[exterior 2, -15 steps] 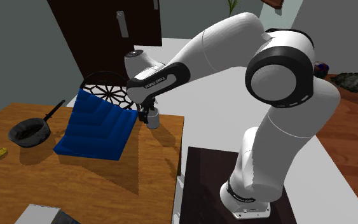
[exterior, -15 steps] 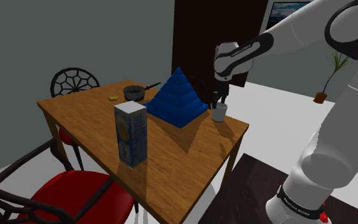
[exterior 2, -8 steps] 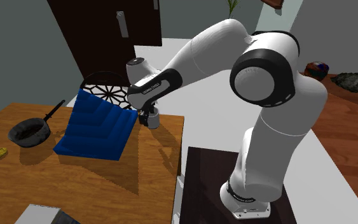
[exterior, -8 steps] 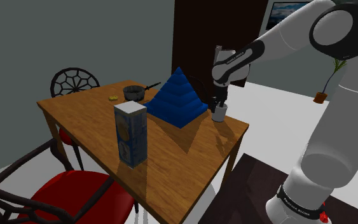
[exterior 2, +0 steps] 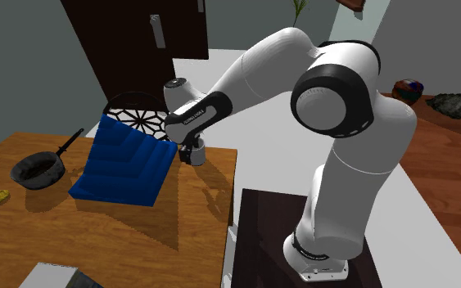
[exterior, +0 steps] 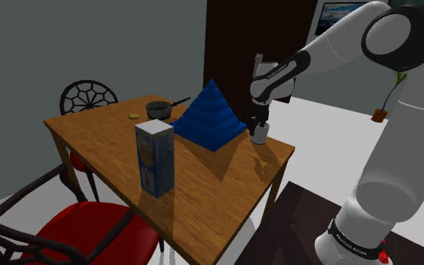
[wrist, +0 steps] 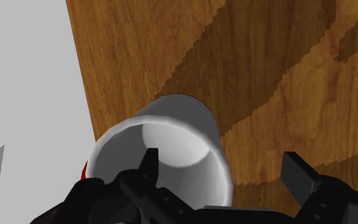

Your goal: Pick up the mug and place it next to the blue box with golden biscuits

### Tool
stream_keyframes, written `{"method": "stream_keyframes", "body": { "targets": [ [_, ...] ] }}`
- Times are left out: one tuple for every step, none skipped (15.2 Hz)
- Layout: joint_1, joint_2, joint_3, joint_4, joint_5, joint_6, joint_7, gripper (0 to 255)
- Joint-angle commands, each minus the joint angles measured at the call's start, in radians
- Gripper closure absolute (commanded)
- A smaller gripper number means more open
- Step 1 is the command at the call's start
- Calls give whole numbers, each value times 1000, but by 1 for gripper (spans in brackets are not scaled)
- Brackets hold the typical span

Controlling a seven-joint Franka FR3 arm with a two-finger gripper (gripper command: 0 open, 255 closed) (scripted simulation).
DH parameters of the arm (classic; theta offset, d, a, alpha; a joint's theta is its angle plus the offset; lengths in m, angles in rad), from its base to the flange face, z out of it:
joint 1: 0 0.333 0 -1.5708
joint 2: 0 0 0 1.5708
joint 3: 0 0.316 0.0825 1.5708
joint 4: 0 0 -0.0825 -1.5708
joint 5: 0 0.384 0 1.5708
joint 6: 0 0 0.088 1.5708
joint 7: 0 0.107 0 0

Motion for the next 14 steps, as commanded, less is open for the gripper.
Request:
{"method": "stream_keyframes", "body": {
  "targets": [
    [0,0,0,0,0,0,0,0],
    [0,0,0,0,0,0,0,255],
    [0,0,0,0,0,0,0,255],
    [0,0,0,0,0,0,0,255],
    [0,0,0,0,0,0,0,255],
    [0,0,0,0,0,0,0,255],
    [0,0,0,0,0,0,0,255],
    [0,0,0,0,0,0,0,255],
    [0,0,0,0,0,0,0,255],
    [0,0,0,0,0,0,0,255],
    [0,0,0,0,0,0,0,255],
    [0,-8,0,5,-3,-13,1,255],
    [1,-16,0,11,-5,-26,3,255],
    [1,-24,0,16,-8,-39,4,255]
  ]
}}
